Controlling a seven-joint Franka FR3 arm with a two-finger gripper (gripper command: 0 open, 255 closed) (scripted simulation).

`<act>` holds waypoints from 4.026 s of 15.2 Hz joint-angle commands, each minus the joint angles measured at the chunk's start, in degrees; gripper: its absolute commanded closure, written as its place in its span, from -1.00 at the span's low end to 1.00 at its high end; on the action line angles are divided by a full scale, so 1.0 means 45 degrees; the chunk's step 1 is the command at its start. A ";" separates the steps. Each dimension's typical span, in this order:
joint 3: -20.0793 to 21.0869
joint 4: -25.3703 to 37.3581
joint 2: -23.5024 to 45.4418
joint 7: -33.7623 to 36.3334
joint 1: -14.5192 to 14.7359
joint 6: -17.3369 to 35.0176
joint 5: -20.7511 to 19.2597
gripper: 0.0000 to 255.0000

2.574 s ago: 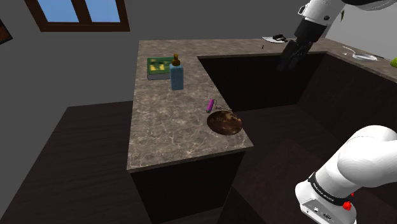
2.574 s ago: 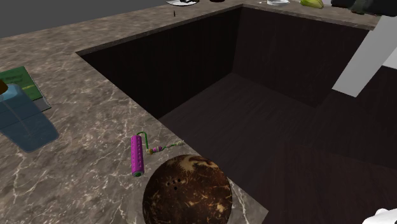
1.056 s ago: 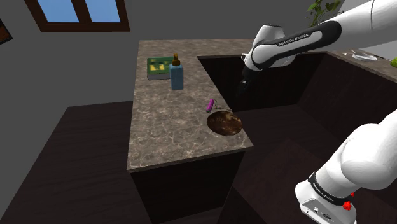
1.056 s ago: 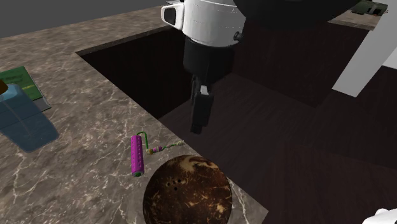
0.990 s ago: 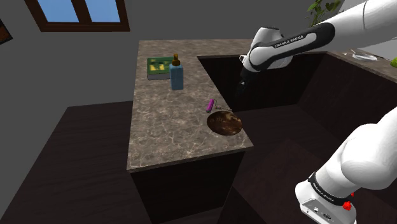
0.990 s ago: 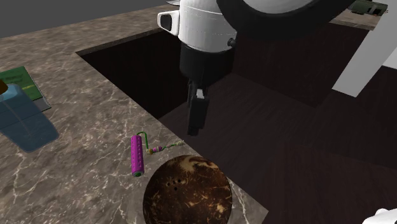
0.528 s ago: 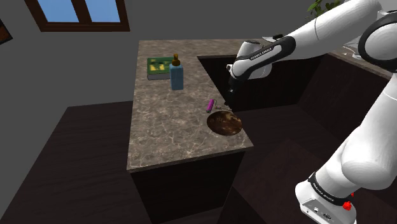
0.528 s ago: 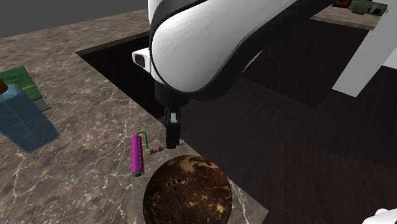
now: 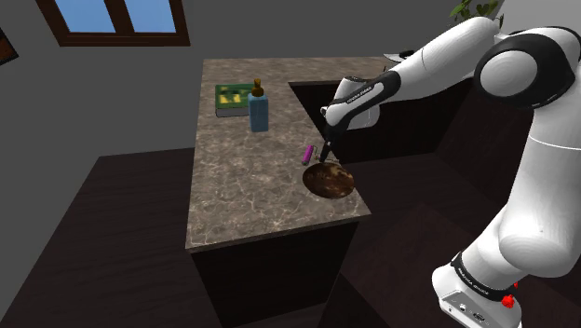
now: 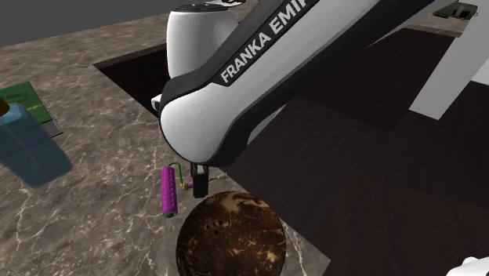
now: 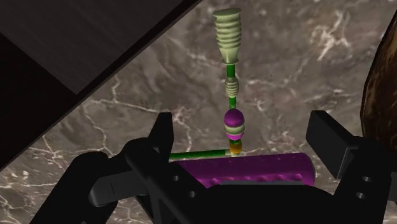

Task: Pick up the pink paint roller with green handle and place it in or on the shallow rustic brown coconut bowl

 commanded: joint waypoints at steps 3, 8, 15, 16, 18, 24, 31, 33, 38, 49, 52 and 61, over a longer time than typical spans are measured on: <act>0.0109 0.0120 0.0532 -0.0134 -0.0052 0.0415 0.0180 -1.00; 0.0110 0.0120 0.0532 -0.0134 -0.0053 0.0416 0.0180 -1.00; 0.0110 0.0119 0.0530 -0.0134 -0.0053 0.0413 0.0179 1.00; 0.0110 0.0119 0.0530 -0.0133 -0.0053 0.0413 0.0179 1.00; 0.0110 0.0119 0.0530 -0.0133 -0.0053 0.0414 0.0179 1.00; -0.0011 0.0160 0.0019 0.0059 0.0027 -0.0128 -0.0036 1.00; -0.0175 0.0340 -0.0808 0.0380 0.0129 -0.1115 -0.0397 1.00; -0.0212 0.0417 -0.1028 0.0467 0.0150 -0.1404 -0.0493 1.00; -0.0285 0.0659 -0.1539 0.0669 0.0192 -0.2142 -0.0718 1.00; -0.0001 -0.1505 -0.3918 0.2046 0.0853 -0.2214 -0.1420 1.00; 0.0321 -0.2826 -0.5021 0.2847 0.1171 -0.1931 -0.1691 1.00; 0.1076 -0.5098 -0.6355 0.4177 0.1667 -0.0909 -0.1876 1.00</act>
